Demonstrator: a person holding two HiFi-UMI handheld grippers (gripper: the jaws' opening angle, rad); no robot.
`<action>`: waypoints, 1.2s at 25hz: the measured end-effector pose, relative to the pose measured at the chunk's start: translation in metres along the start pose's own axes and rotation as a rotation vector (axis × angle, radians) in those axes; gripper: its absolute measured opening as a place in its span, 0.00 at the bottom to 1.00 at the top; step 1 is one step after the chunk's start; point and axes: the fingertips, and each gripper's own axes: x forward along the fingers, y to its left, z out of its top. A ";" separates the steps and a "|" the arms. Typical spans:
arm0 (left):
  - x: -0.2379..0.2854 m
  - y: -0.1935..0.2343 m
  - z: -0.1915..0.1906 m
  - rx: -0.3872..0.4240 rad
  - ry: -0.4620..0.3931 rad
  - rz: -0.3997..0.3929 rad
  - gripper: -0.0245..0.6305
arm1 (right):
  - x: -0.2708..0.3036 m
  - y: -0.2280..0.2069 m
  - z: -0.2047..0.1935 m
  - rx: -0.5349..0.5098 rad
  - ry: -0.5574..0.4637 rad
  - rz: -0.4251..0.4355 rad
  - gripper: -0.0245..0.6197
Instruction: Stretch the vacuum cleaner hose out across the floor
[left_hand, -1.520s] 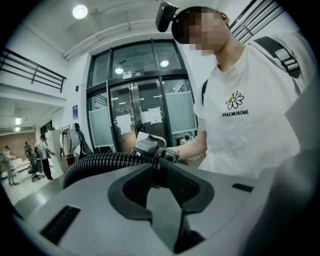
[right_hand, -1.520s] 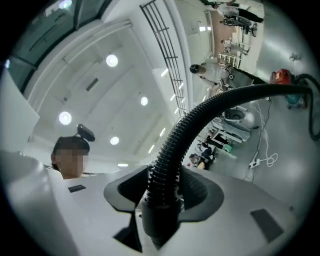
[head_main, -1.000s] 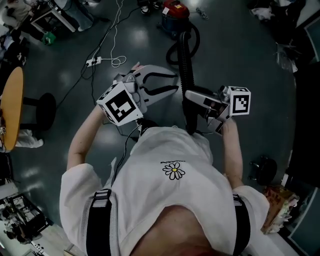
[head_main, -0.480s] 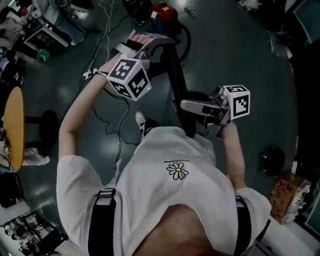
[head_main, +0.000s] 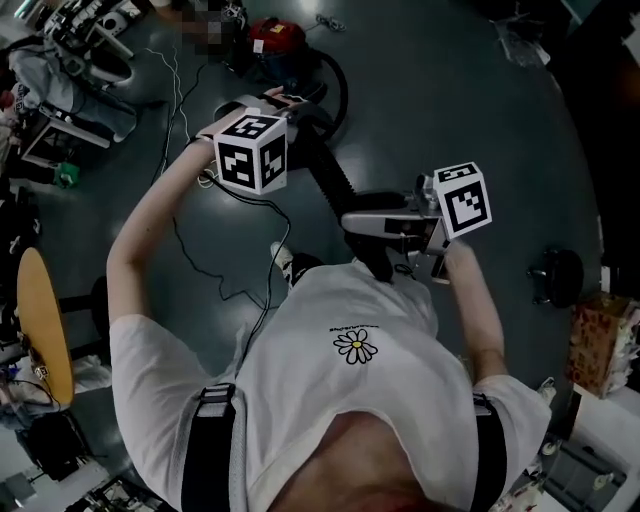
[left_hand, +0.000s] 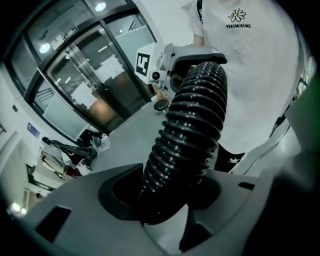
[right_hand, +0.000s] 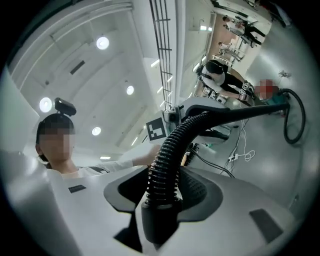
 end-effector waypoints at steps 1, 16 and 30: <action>0.002 -0.010 -0.006 0.003 0.037 -0.058 0.35 | 0.002 -0.003 -0.002 0.020 0.001 -0.008 0.31; -0.030 -0.192 0.114 -0.491 -0.241 -1.070 0.29 | -0.078 -0.006 -0.039 -0.209 0.701 -0.229 0.25; -0.020 -0.367 0.220 -1.108 -0.671 -0.905 0.30 | -0.178 0.078 -0.184 -0.230 -0.208 -0.507 0.05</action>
